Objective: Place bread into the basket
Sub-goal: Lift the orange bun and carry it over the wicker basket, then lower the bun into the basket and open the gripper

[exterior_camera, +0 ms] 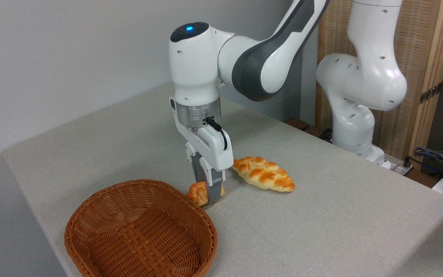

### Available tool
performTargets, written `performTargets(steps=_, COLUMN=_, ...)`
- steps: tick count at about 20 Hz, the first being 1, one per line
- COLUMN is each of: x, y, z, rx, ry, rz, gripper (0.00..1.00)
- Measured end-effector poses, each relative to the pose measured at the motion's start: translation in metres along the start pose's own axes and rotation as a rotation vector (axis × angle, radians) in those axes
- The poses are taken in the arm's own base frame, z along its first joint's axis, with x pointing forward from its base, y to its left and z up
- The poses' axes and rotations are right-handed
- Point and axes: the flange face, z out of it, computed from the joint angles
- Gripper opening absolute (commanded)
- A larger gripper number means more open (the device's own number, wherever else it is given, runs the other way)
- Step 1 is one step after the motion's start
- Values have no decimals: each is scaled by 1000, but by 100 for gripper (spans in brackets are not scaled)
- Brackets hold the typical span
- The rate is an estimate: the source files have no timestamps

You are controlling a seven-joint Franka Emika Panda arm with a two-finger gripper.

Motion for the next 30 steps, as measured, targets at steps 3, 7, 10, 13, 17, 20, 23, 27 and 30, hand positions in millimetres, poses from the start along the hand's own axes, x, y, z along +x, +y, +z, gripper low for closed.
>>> performTargets(steps=3, x=0, y=0, z=-4, rx=-12, ry=-4, rz=-4, gripper=11)
performTargets(steps=7, x=2, y=-5, z=-42, rx=-98, ry=-75, rz=-6, gripper=12)
performTargets(steps=10, x=7, y=-14, z=-87, rx=-95, ry=-70, rz=-10, gripper=15)
performTargets(steps=13, x=15, y=-26, z=-128, rx=-51, ry=-22, rz=-17, gripper=20)
performTargets(steps=17, x=36, y=-47, z=-140, rx=-33, ry=26, rz=-24, gripper=38)
performTargets(steps=20, x=57, y=-67, z=-129, rx=11, ry=63, rz=-22, gripper=60)
performTargets(steps=23, x=74, y=-79, z=-118, rx=62, ry=107, rz=-17, gripper=100)
performTargets(steps=27, x=93, y=-78, z=-111, rx=92, ry=137, rz=8, gripper=100)
performTargets(steps=30, x=94, y=-78, z=-113, rx=94, ry=140, rz=10, gripper=100)
